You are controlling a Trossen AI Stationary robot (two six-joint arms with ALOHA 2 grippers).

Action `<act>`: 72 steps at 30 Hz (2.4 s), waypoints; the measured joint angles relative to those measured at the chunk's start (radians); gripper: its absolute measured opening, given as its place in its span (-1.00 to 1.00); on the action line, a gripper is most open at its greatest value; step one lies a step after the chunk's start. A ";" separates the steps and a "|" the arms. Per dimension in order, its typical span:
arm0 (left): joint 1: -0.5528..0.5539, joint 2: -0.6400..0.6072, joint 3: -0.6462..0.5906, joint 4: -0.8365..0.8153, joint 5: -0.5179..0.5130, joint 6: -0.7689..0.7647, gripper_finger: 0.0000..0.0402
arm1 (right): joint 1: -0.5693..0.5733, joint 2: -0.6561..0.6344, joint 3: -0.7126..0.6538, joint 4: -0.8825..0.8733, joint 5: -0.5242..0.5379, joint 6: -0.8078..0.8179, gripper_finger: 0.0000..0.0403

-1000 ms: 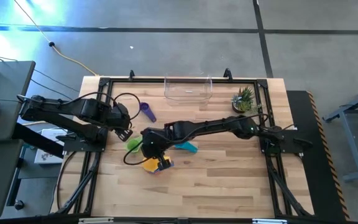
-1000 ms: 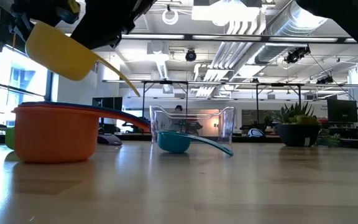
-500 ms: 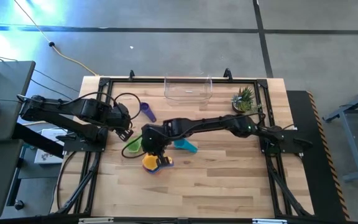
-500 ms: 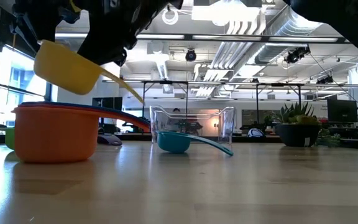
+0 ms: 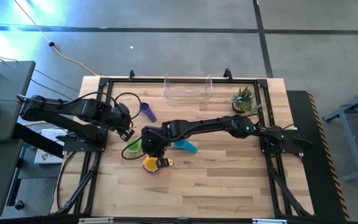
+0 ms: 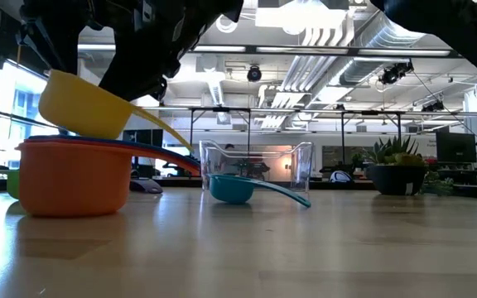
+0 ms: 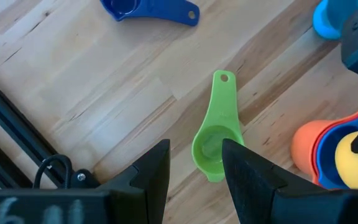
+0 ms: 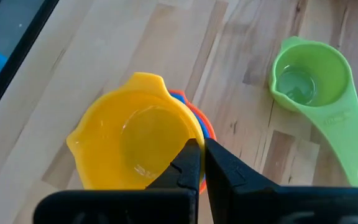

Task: Nest measuring cups in basket
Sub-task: Stack the yellow measuring cup on top of the blue measuring cup, then stack the green measuring cup on top of the yellow measuring cup

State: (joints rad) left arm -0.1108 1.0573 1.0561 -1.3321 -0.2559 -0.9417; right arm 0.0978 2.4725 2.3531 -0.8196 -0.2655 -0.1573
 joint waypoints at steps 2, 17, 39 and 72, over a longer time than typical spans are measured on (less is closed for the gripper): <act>0.000 0.000 0.000 0.000 0.000 0.000 -0.31 | 0.000 0.000 0.000 0.001 0.000 -0.004 -1.00; 0.000 0.000 0.000 -0.001 -0.011 0.001 -0.31 | 0.000 0.000 0.000 0.002 0.004 -0.008 -0.71; -0.003 -0.001 -0.020 0.000 -0.013 -0.008 -0.31 | -0.022 -0.095 0.002 -0.124 0.072 0.054 -0.67; -0.003 0.026 -0.444 0.422 0.160 -0.070 -0.31 | -0.072 -0.288 0.002 -0.247 0.233 0.079 -0.67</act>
State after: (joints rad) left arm -0.1139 1.0833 0.6124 -0.9096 -0.0963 -1.0119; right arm 0.0257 2.1849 2.3554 -1.0668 -0.0323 -0.0784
